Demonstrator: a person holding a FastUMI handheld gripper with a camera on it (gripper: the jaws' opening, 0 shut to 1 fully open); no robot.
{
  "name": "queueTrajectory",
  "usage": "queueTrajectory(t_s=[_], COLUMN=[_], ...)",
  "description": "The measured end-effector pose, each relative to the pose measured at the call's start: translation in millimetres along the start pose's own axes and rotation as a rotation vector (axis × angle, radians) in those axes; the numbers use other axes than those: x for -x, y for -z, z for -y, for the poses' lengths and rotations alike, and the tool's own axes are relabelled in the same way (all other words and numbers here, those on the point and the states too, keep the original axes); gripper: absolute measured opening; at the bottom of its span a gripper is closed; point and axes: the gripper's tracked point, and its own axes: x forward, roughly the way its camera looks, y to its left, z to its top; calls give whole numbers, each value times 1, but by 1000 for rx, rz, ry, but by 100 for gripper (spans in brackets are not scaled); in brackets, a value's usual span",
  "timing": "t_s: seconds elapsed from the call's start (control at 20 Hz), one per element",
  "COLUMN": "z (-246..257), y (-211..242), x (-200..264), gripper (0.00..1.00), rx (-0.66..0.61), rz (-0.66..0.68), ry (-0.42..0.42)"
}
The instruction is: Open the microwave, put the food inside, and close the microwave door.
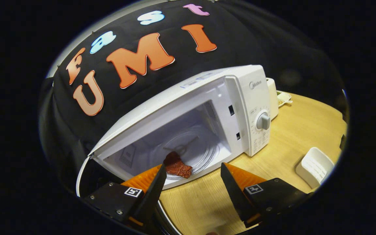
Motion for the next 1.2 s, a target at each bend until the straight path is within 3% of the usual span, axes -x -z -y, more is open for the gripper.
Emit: queueTrajectory(t_s=[0.3,0.4,0.5,0.55,0.75,0.85,1.2], z=[3,1,-5,-9,-36,-62,-139], y=[-40,-43,-45,-44,-39,-24,55], x=[74,97,117,126,164,184,247], gripper=[98,89,71,54,11,1,1], rx=[162,174,198,217,284,310,363], rz=[71,72,71,76,110,104,55], ry=[-1,9,9,7,-14,-72,-240])
